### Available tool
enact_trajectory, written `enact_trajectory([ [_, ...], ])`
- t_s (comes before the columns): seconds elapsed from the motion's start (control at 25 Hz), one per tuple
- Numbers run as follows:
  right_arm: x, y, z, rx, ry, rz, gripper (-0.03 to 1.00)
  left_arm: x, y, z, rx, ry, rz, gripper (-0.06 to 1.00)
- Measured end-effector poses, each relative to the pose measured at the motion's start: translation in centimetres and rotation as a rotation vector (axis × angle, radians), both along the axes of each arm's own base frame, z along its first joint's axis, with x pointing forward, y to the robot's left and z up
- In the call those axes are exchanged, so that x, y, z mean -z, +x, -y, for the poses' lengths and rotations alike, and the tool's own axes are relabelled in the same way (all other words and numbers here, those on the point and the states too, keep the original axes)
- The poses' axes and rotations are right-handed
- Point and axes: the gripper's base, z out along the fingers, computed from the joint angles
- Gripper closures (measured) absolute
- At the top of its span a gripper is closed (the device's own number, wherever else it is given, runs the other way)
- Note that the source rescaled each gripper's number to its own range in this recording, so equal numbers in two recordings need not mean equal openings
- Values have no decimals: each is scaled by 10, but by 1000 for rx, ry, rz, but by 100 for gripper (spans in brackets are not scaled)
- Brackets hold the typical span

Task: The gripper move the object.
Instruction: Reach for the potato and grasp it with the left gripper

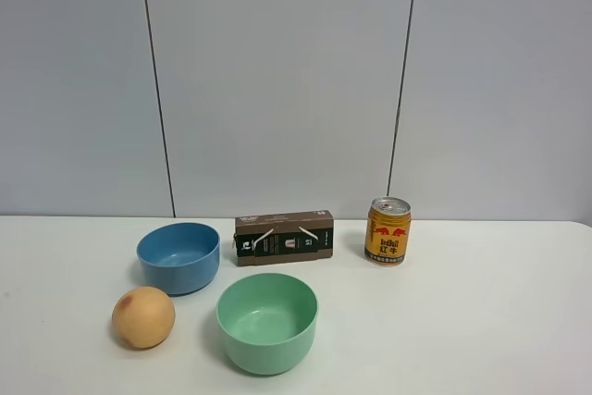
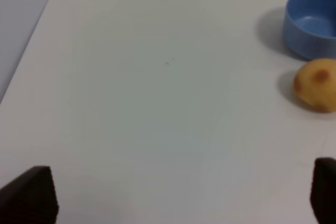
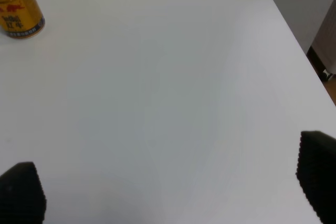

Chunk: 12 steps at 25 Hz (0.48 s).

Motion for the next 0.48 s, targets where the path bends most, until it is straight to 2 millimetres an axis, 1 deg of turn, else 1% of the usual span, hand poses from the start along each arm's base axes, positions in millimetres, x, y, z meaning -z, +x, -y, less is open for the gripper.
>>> enact_trajectory([
  [0.48, 0, 0, 0, 0, 0, 0, -3, 0, 0, 0, 0, 0, 0, -5],
])
